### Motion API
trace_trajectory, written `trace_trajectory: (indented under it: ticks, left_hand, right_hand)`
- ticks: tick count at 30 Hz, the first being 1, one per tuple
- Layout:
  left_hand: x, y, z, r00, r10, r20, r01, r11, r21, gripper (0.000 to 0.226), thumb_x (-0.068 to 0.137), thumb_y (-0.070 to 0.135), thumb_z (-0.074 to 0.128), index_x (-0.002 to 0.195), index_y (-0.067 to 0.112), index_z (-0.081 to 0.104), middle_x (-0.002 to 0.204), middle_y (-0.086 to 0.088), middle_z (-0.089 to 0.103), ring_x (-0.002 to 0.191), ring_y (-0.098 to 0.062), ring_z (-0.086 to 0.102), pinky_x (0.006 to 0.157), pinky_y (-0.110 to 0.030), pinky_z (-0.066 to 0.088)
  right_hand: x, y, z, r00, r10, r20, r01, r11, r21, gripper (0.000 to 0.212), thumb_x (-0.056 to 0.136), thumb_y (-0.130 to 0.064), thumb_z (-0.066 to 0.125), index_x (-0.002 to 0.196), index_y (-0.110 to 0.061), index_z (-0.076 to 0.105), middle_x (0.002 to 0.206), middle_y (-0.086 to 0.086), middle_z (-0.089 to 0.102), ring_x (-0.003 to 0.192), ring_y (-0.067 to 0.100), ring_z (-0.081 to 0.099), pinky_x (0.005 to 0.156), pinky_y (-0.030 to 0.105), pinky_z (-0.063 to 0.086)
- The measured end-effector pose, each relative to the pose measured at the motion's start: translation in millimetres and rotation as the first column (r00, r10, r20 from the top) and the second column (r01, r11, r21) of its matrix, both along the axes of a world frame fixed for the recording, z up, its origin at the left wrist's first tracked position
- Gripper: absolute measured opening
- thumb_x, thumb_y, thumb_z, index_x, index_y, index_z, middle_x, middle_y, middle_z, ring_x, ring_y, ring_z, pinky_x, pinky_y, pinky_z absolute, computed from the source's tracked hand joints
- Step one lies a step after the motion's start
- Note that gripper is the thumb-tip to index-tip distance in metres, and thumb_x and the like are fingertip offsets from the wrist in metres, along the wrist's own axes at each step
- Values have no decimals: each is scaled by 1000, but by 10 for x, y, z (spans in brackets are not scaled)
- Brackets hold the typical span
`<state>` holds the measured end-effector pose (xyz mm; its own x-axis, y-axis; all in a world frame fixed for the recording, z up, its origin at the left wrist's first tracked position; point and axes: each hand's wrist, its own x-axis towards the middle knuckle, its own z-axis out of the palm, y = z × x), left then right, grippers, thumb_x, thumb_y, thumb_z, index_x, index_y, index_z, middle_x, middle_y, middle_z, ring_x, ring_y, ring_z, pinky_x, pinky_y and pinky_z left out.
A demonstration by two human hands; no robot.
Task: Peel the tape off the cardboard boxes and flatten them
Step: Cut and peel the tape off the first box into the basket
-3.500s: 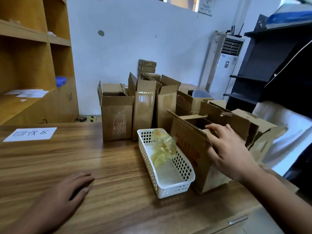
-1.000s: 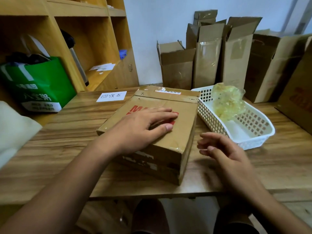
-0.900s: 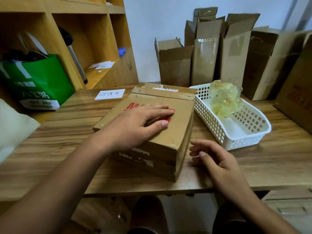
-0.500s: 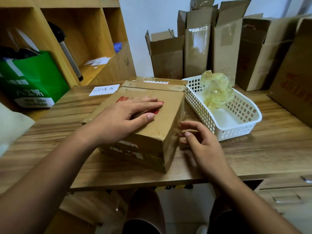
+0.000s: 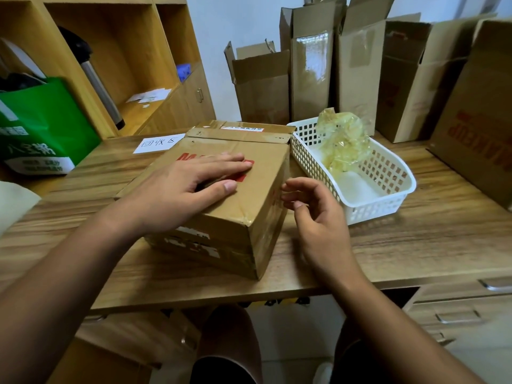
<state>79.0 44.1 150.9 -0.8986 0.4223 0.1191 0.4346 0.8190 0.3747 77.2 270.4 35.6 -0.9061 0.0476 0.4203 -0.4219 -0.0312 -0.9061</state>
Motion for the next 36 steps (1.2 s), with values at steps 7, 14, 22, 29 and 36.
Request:
trace_trajectory:
  ticks: [7,14,22,29,36]
  left_hand:
    - [-8,-15,-24,1000,-11,-20,11,1000,1,50,92,69,36,141,63,40,149,42,34,144,10,28,119,-48,31]
    - [0,-10,-12,1000,-8,-22,8,1000,-7,50,92,69,36,142,63,40,149,43,33,144,11,26,120,-49,30]
    - [9,1,-13,1000,-5,-29,4,1000,-17,51,91,70,35,141,63,39,148,45,32,142,13,26,119,-47,31]
    - [12,8,-10,1000,-2,-21,2,1000,-9,54,89,71,35,142,62,40,149,45,31,143,12,26,119,-47,30]
    - [25,13,-6,1000,-2,-21,2,1000,-2,54,88,72,34,141,64,39,148,45,31,142,13,26,119,-44,30]
  right_hand:
    - [49,26,-32,1000,10,-6,-10,998,-55,43,93,17,40,107,-11,70,101,2,75,102,16,71,93,30,56]
    - [47,38,3,998,65,16,-62,986,-158,41,95,17,41,102,-12,70,97,6,76,96,18,72,87,29,57]
    - [45,48,21,995,83,-50,-88,989,-122,39,97,15,44,116,-9,67,113,2,73,111,17,68,97,29,54]
    - [47,46,-20,996,54,-73,-58,996,-65,43,93,19,40,108,-7,72,105,2,75,106,20,70,94,30,55]
    - [43,30,-19,997,47,-53,-53,993,-105,39,97,14,42,106,-12,70,101,3,75,102,19,71,93,33,56]
